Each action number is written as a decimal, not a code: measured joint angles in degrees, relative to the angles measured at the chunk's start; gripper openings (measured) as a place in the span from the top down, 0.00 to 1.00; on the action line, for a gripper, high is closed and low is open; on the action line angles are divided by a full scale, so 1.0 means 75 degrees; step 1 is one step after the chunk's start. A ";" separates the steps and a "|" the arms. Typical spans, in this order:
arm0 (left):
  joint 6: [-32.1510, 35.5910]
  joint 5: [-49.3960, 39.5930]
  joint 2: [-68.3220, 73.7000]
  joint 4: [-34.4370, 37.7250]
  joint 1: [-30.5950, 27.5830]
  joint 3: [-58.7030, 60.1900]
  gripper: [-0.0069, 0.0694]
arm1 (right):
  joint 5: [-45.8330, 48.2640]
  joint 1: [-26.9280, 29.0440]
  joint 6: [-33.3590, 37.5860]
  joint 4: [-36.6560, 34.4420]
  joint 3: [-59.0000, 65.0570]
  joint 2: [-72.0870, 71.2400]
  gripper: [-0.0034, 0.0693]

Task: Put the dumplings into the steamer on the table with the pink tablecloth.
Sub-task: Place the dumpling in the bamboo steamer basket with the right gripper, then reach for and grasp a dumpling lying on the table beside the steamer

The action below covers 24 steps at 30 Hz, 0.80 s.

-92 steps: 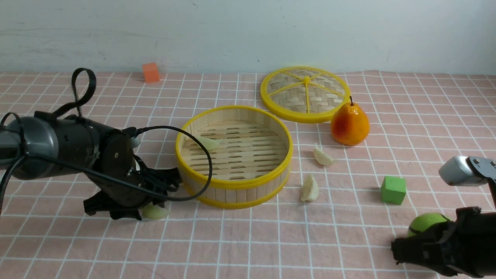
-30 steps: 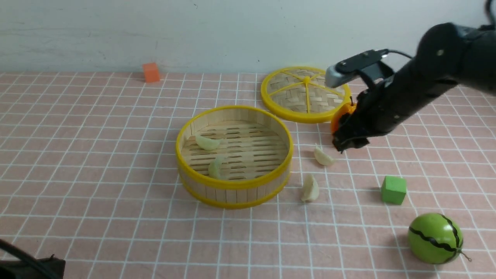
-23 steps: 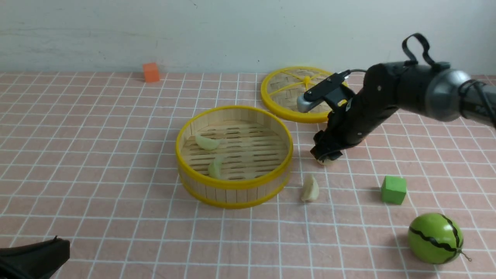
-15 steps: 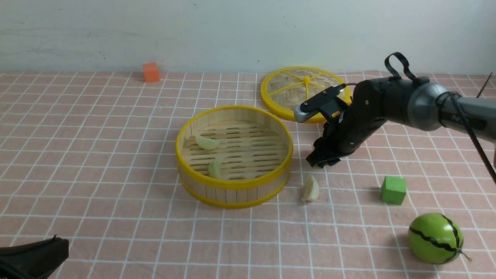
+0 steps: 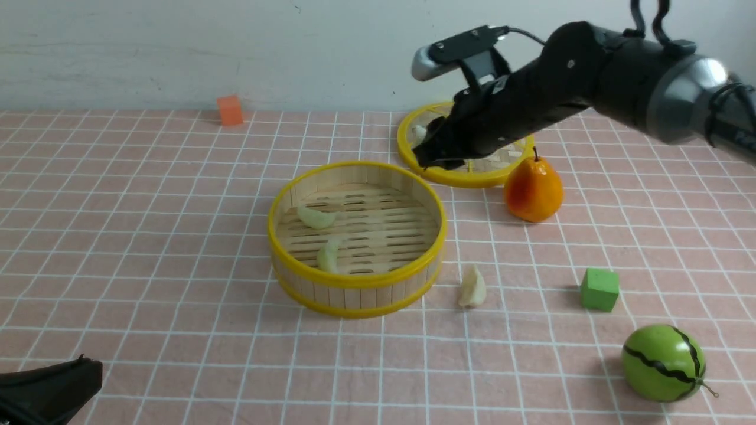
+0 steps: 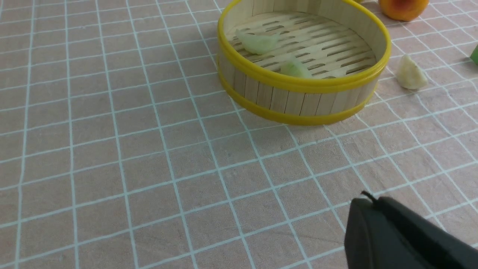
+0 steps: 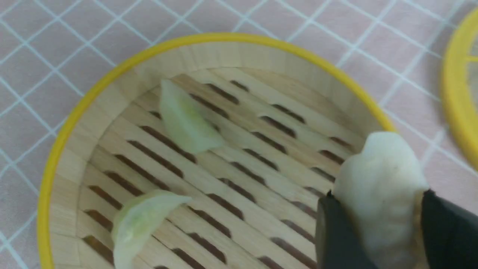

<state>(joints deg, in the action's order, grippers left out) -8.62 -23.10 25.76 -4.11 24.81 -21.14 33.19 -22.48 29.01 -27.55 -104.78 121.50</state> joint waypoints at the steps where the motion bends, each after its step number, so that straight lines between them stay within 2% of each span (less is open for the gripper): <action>1: 0.0000 0.0000 0.0000 0.0000 0.0000 0.0000 0.93 | -0.0033 -0.0019 0.0048 0.0000 0.0000 0.0045 0.56; 3: -0.0007 0.0000 0.0000 0.0000 0.0000 0.0000 0.93 | -0.0467 -0.0197 0.0613 -0.0565 0.0007 0.0601 0.56; 6: -0.0007 0.0000 0.0000 0.0000 0.0000 0.0000 0.93 | -0.1011 -0.0337 0.0986 -0.0999 0.0045 0.1238 0.56; 9: -0.0007 -0.0035 0.0000 0.0000 0.0000 0.0000 0.93 | -0.1289 -0.0399 0.1047 -0.1174 0.0061 0.1432 0.47; 10: -0.0008 -0.0072 0.0000 0.0000 0.0000 0.0000 0.93 | -0.1297 -0.0402 0.1047 -0.1229 0.0061 0.1417 0.37; 11: -0.0008 -0.0115 0.0000 0.0000 0.0000 0.0000 0.93 | -0.1297 -0.0411 0.1047 -0.1230 0.0061 0.1378 0.32; 13: -0.0008 -0.0263 0.0000 0.0000 0.0000 0.0000 0.93 | -0.1057 -0.0403 0.1047 -0.1230 0.0061 0.1125 0.15; 16: -0.0015 -0.0358 0.0000 0.0000 0.0000 0.0000 0.93 | -0.0464 -0.0377 0.0920 -0.1138 0.0061 0.0483 0.04; 18: -0.0015 -0.0361 0.0000 0.0000 0.0000 0.0000 0.93 | -0.0008 -0.0326 0.0670 -0.1003 0.0061 -0.0087 0.03; 20: -0.0015 -0.0361 0.0000 0.0000 0.0000 0.0000 0.92 | 0.0866 -0.0195 0.0015 -0.0708 0.0052 -0.0775 0.05; 22: -0.0015 -0.0361 0.0000 0.0000 0.0000 0.0000 0.92 | 0.1817 -0.0034 -0.0751 -0.0413 0.0029 -0.1211 0.11; 23: -0.0015 -0.0361 0.0000 0.0000 0.0000 0.0000 0.92 | 0.2056 -0.0017 -0.0843 -0.0345 0.0029 -0.1246 0.12; 24: -0.0015 -0.0361 0.0000 0.0000 0.0000 0.0000 0.92 | 0.2802 0.0093 -0.1427 -0.0111 0.0015 -0.1422 0.17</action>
<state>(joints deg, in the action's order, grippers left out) -8.74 -25.80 25.76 -4.11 24.81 -21.14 54.20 -21.78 18.32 -28.37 -104.67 110.84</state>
